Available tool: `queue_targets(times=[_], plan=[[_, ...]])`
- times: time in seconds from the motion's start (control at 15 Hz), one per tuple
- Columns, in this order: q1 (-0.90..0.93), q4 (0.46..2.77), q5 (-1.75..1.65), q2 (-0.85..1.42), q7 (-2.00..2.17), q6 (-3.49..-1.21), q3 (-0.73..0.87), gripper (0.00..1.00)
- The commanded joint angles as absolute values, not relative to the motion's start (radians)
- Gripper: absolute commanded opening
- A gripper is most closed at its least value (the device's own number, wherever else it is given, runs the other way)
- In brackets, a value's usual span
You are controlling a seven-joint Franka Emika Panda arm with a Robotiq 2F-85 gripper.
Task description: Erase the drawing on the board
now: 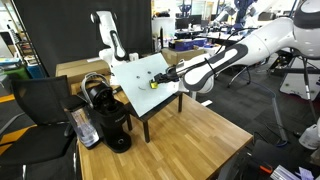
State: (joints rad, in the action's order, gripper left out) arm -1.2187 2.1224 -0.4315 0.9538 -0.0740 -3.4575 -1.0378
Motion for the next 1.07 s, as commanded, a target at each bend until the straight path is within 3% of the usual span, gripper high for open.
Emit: queue_targets(times=[0.0,1.0], plan=[[-1.237,2.111,-0.452,0.965,-0.092,-3.458,-1.039,0.27],[-1.241,2.007,-0.442,0.967,-0.088,-3.457,-1.022,0.27]])
